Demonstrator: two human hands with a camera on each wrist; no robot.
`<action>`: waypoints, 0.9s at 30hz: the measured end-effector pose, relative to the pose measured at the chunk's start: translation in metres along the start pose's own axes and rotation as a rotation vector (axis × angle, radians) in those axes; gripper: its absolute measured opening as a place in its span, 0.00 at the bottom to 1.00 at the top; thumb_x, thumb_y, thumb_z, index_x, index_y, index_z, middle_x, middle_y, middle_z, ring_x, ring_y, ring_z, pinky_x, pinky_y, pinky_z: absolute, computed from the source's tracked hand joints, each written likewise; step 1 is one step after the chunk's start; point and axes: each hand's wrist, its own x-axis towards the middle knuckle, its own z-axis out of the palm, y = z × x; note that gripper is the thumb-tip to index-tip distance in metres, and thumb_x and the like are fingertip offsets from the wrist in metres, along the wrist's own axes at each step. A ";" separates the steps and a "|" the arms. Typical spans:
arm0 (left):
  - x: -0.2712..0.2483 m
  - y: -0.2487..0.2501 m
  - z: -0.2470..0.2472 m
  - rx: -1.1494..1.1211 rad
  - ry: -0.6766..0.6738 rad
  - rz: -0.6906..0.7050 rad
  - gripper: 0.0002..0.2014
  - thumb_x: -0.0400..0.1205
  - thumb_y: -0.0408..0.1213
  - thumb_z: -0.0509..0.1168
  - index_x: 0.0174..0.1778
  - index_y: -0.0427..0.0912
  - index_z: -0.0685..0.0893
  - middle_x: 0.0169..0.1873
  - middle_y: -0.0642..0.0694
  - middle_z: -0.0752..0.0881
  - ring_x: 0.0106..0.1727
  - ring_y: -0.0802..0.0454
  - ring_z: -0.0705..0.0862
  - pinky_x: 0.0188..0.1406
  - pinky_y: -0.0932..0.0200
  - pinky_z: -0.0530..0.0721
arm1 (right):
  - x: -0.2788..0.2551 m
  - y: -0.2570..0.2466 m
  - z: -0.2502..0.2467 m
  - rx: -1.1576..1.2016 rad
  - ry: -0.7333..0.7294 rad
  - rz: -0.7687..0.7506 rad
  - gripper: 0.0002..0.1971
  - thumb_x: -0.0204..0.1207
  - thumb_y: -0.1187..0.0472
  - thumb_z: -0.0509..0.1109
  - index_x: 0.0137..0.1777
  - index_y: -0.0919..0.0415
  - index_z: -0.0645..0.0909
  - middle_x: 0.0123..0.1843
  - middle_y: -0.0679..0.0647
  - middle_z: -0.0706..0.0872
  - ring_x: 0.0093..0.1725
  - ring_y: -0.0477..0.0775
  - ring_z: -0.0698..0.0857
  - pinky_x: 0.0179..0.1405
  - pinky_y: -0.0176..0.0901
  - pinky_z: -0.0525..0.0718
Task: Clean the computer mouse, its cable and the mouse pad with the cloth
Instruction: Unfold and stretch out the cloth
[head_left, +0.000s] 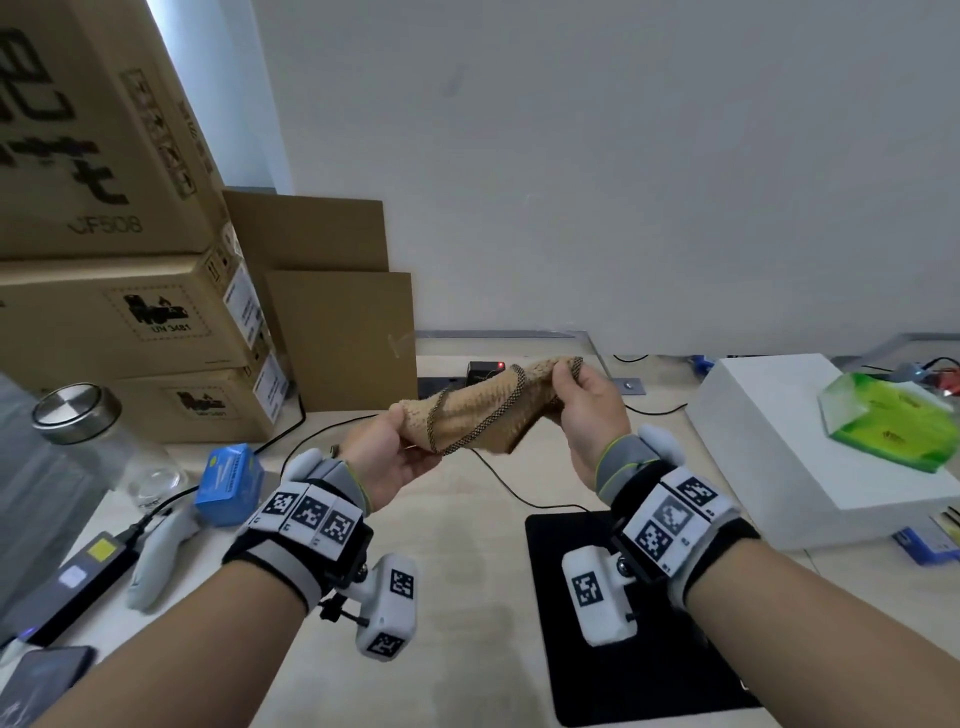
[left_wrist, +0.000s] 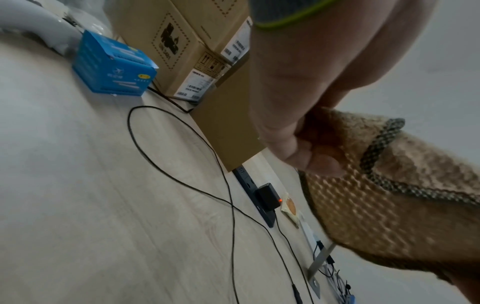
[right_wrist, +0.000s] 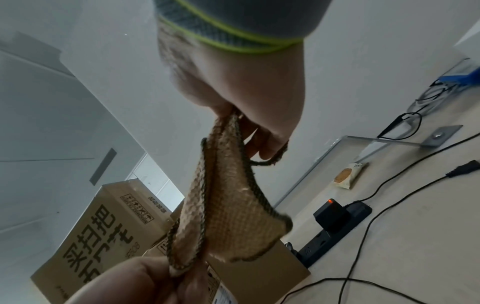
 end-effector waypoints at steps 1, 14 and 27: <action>0.001 -0.001 -0.002 0.067 -0.007 -0.018 0.13 0.89 0.41 0.52 0.51 0.39 0.80 0.41 0.41 0.84 0.37 0.48 0.82 0.34 0.53 0.82 | 0.001 0.000 0.000 0.000 -0.013 0.001 0.15 0.85 0.57 0.60 0.40 0.56 0.85 0.44 0.56 0.88 0.48 0.56 0.85 0.62 0.61 0.84; -0.005 -0.032 0.007 1.319 -0.171 0.578 0.15 0.75 0.50 0.73 0.27 0.51 0.78 0.24 0.55 0.77 0.29 0.52 0.76 0.25 0.59 0.66 | 0.006 -0.009 0.000 -0.407 0.006 -0.144 0.23 0.83 0.46 0.60 0.32 0.64 0.74 0.30 0.56 0.72 0.31 0.52 0.71 0.33 0.46 0.68; 0.016 -0.008 -0.009 0.310 0.111 0.226 0.16 0.87 0.50 0.55 0.55 0.42 0.79 0.53 0.44 0.85 0.53 0.46 0.87 0.58 0.48 0.85 | 0.015 -0.003 -0.026 -0.531 0.091 0.070 0.23 0.84 0.47 0.58 0.34 0.62 0.78 0.31 0.54 0.75 0.41 0.59 0.76 0.45 0.51 0.78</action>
